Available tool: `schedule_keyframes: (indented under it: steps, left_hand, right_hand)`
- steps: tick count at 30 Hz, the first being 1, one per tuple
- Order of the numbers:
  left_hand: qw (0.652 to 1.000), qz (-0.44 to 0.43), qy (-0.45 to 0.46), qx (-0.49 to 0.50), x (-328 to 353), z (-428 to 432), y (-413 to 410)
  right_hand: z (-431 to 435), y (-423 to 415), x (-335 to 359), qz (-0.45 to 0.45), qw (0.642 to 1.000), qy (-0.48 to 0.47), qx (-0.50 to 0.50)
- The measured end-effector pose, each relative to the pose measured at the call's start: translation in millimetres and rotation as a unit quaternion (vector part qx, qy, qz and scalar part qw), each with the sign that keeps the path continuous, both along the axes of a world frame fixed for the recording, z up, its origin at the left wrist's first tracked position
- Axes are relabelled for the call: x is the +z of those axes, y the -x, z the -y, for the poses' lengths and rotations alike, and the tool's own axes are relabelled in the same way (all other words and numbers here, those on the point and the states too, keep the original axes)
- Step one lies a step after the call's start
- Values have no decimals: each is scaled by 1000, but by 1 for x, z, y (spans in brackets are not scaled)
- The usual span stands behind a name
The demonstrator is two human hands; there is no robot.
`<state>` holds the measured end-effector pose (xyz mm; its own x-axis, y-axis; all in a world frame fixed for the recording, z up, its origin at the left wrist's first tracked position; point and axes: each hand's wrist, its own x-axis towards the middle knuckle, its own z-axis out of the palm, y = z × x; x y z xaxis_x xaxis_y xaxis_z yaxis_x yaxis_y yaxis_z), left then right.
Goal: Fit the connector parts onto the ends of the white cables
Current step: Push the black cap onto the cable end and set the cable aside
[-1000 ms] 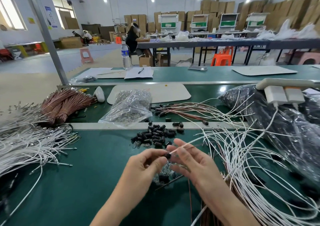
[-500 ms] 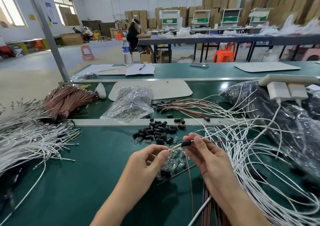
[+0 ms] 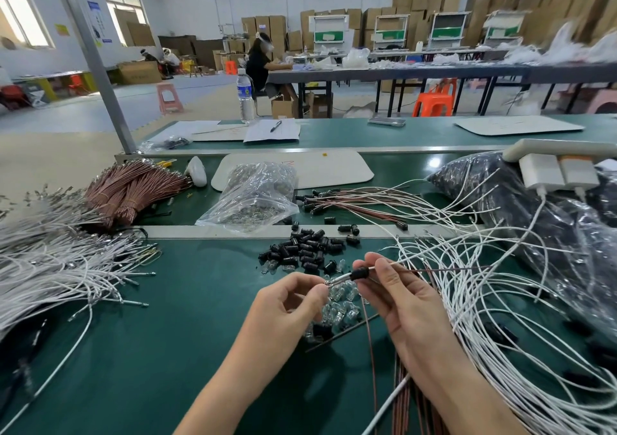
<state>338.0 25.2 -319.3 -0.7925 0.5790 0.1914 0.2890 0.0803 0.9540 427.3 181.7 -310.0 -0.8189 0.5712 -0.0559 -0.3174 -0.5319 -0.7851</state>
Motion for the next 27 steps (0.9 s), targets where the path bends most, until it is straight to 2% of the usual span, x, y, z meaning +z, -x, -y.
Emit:
schedule_keyframes:
  steps: [5,9,12,27]
  left_hand:
    - [1000,2,11,-4,0,1,0]
    - [1000,-7,11,-17,2,-1,-4]
    - [1000,-14,13,-23,2,-3,-6]
    - [999,34,-1,-29,-2,-5,-6]
  right_hand:
    - [2,-1,1,9,999,-24,34]
    - [13,0,-2,25,991,-89,98]
    - [17,2,-6,28,989,-116,90]
    - [13,4,-9,14,996,-15,88]
